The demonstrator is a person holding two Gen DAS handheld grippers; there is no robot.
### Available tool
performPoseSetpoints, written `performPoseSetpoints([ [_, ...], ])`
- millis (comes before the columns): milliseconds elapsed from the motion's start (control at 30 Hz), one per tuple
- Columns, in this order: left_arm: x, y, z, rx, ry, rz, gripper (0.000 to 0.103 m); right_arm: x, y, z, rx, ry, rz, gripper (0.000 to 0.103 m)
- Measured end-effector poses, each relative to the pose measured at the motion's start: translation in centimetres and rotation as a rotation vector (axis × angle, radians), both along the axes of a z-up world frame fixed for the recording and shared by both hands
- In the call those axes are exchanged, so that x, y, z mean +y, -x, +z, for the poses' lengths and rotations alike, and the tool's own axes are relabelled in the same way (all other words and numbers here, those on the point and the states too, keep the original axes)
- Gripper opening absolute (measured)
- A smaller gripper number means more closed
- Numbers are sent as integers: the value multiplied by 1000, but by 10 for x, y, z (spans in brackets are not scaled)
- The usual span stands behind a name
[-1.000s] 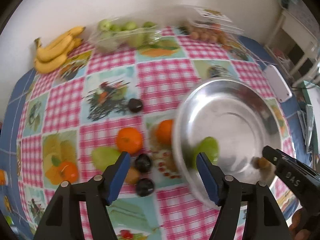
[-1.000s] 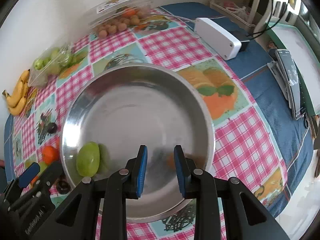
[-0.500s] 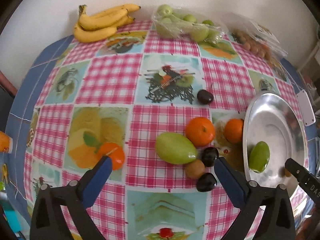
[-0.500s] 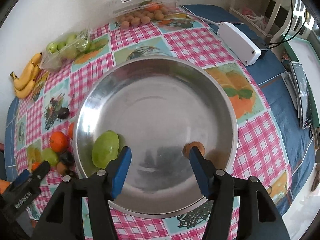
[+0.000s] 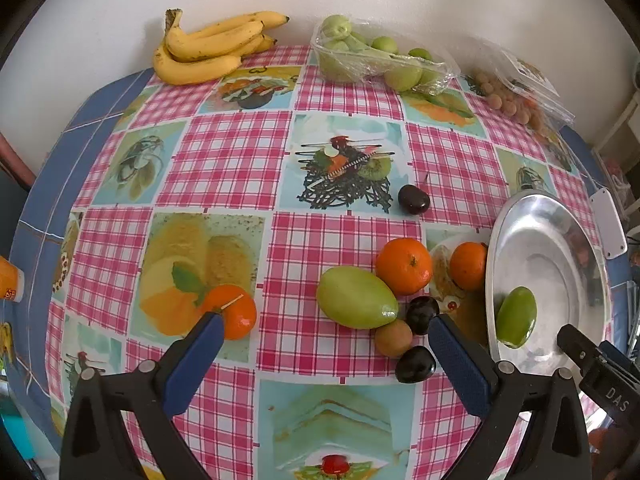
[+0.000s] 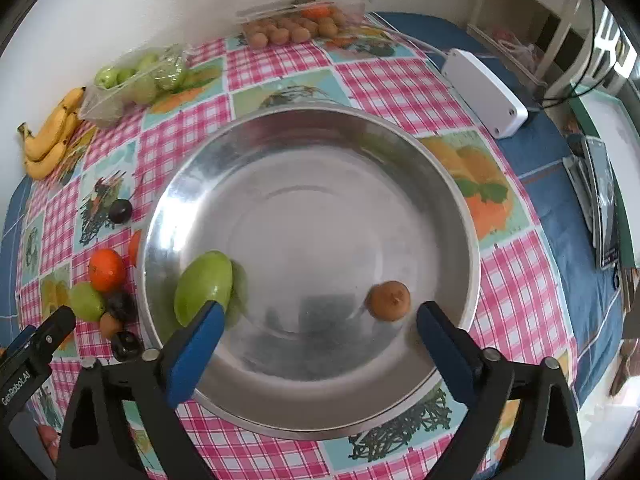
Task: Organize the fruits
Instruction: 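Open both tools and withdraw them from the steel bowl, then grasp the black plum with the right tool while the left tool grasps a tangerine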
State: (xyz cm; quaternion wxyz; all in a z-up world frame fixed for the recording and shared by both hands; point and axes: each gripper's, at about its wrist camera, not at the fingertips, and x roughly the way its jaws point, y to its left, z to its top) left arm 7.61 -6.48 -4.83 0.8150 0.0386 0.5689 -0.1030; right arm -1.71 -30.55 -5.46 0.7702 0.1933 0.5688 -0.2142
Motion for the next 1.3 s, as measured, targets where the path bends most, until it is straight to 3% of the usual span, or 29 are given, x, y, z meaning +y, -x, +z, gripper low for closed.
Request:
performPoseSetpoints([
  [467,7,-4,5,21,51,10,103,10,-3,0,-31,-20,13,103],
  [633,27,-13,12,12,79,73,103,19,-7,3,-71,-86,43,102],
  [933,75,-28,19,-28,35,182,103,53,-19,13,-133,-125,143,102],
  [1300,122,-36,20,-27,34,286,103,99,-35,25,-185,-161,280,102],
])
